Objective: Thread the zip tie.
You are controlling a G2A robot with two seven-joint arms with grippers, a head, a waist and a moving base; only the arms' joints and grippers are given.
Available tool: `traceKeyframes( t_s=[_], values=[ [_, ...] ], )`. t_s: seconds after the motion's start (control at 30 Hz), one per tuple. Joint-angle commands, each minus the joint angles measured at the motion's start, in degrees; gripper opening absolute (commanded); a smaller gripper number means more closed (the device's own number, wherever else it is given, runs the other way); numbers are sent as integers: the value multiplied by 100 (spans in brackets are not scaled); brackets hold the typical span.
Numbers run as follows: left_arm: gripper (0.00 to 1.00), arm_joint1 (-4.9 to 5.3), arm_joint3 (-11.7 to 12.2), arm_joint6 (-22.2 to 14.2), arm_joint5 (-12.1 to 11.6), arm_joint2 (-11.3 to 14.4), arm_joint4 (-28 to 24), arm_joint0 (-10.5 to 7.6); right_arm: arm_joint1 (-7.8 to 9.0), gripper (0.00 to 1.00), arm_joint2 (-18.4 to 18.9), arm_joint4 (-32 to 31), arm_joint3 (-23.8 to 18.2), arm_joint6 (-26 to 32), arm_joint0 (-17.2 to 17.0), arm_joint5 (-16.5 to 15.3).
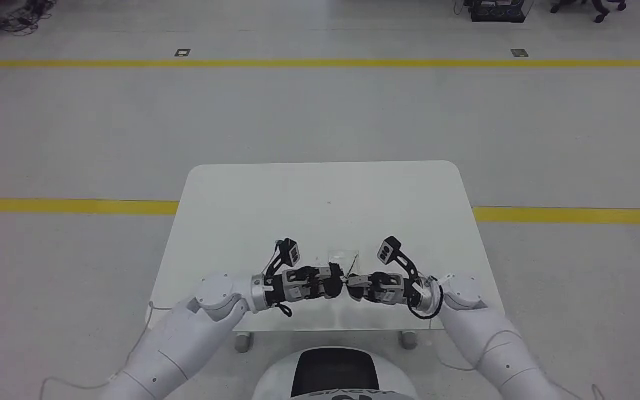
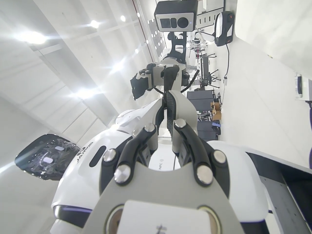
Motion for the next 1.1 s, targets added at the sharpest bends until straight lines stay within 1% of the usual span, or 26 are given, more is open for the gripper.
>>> traceKeyframes(
  t_s=[0.0,0.17,0.4,0.57,0.73,0.87,1.07],
  values=[
    [27,2,4,20,-1,3,10,-3,7,0,1,-10,3,-9,5,5],
    [29,14,8,43,7,12,126,-19,24,0,12,-10,8,-12,0,6],
    [27,19,-20,16,31,90,261,-37,31,0,-11,52,9,-16,-7,-6],
    [27,16,13,39,64,140,300,-68,23,0,-80,62,46,-15,22,-1],
    [25,16,30,30,76,174,306,-89,19,0,-121,84,90,-26,45,0],
    [18,17,40,48,64,185,295,-94,24,0,-147,54,115,-39,60,21],
    [15,26,48,73,45,187,282,-90,34,0,-173,16,131,-68,71,60]
  ],
)
